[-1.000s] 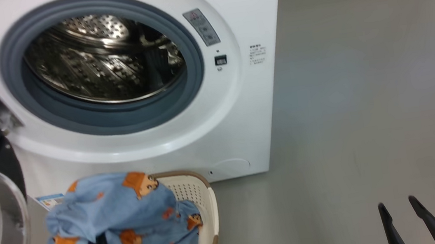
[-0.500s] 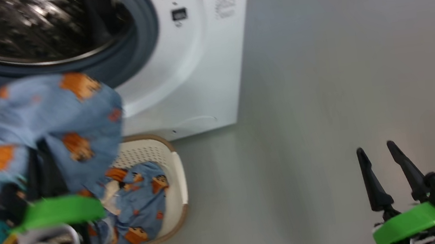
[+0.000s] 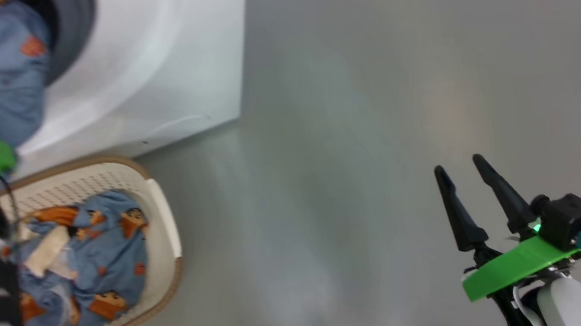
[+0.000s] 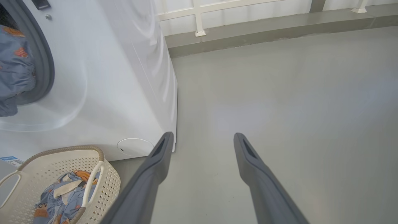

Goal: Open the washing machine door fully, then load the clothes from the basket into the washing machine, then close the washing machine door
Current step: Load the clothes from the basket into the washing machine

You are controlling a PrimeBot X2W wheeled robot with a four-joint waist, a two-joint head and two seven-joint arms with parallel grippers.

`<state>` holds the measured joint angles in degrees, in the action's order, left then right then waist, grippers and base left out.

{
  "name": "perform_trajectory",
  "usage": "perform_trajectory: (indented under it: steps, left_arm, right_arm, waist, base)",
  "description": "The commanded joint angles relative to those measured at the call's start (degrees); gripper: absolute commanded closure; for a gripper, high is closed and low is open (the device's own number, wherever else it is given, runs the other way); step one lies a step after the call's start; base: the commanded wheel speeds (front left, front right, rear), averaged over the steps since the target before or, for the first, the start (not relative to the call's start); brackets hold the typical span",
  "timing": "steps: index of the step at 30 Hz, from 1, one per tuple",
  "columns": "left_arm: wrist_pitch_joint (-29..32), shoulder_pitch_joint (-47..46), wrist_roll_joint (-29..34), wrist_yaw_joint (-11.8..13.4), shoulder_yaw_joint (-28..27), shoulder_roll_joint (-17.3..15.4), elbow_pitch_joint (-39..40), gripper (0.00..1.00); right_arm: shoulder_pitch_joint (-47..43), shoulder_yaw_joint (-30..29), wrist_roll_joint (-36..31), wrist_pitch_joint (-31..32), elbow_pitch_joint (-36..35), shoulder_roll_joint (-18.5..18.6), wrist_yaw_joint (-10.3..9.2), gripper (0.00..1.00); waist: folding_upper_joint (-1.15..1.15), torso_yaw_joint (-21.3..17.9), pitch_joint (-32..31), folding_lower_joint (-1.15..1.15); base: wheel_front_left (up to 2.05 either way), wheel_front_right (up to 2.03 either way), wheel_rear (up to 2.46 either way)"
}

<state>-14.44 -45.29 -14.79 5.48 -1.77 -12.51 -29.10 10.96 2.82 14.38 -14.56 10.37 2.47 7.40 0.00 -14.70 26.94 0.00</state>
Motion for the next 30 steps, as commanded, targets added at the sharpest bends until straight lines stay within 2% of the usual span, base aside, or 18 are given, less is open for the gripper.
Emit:
perform_trajectory:
  steps: [1,9,20,26,30]
  left_arm:
    - [-0.07,-1.94,0.66,0.24,-1.61,-2.82,0.63,1.0]
    - [-0.44,-13.86,2.95,0.85,-0.92,-5.99,-8.52,1.0]
    - [-0.54,-27.49,5.36,0.75,-0.03,-9.1,-14.99,1.0]
    - [0.1,-36.24,7.04,0.62,1.37,-12.27,-19.76,1.0]
    - [0.15,-40.54,8.09,1.44,1.83,-14.57,-21.34,1.0]
  right_arm:
    - [0.47,1.59,0.48,-0.44,-0.83,0.42,0.09,0.0]
    - [1.14,4.43,0.86,-0.44,0.59,0.41,0.09,0.0]
    - [1.85,6.27,-0.06,-0.44,1.4,0.41,0.09,0.0]
    - [3.8,6.95,1.16,-0.44,1.13,0.41,0.09,0.0]
    - [4.76,8.06,2.68,-0.44,1.36,0.41,0.09,0.0]
  waist:
    - [0.0,-4.64,4.98,0.0]
    - [0.0,-7.25,8.19,0.0]
    - [0.0,-8.56,12.74,0.0]
    - [0.0,-9.71,16.88,0.0]
    - [0.0,-10.61,18.72,0.0]
  base:
    - [0.0,0.0,0.0]
    - [0.0,0.0,0.0]
    - [0.0,0.0,0.0]
    - [0.0,0.0,0.0]
    - [0.0,0.0,0.0]
